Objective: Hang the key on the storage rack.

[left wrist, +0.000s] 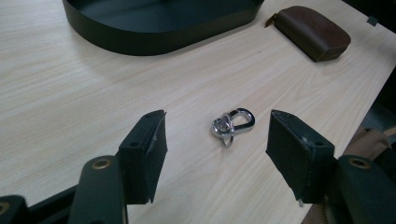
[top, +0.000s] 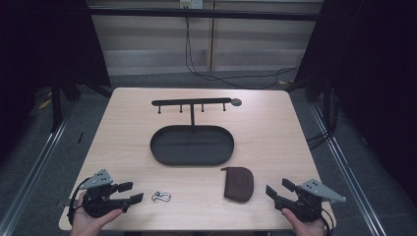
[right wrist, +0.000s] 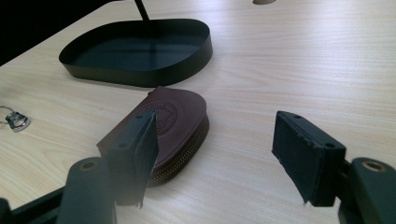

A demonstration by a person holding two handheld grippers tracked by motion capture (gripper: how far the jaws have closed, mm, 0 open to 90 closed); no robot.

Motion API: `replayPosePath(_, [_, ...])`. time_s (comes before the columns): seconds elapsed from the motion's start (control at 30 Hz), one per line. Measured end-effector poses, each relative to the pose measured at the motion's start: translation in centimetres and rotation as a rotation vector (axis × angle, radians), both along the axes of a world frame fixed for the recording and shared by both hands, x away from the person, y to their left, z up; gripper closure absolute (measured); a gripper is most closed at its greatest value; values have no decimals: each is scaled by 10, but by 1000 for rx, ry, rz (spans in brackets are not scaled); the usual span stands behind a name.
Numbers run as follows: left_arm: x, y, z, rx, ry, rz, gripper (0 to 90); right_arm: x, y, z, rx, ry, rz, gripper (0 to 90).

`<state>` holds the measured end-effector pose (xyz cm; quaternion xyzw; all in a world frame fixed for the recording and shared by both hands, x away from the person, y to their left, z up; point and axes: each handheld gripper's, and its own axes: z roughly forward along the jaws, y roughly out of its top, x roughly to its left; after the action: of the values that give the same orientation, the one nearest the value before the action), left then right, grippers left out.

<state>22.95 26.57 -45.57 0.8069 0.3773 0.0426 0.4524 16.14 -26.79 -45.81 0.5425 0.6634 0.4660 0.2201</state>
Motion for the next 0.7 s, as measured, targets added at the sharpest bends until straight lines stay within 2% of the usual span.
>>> replayPosePath(0.1, [0,-1,0,3,4,2,392,1,1,-1,-11,7,9,303])
replayPosePath(0.2, [2,0,0,-11,24,-5,402,2,2,-2,-23,15,11,285])
replayPosePath(0.3, [1,-2,-2,20,23,-10,397,3,3,-2,-26,23,8,274])
replayPosePath(0.47, [2,-6,-2,50,29,-39,329,4,5,-3,-40,28,17,271])
replayPosePath(0.57, [1,-10,-1,68,31,-51,338,3,5,-2,-37,28,18,261])
replayPosePath(0.7, [6,-17,3,92,39,-32,387,4,6,-3,-38,38,24,252])
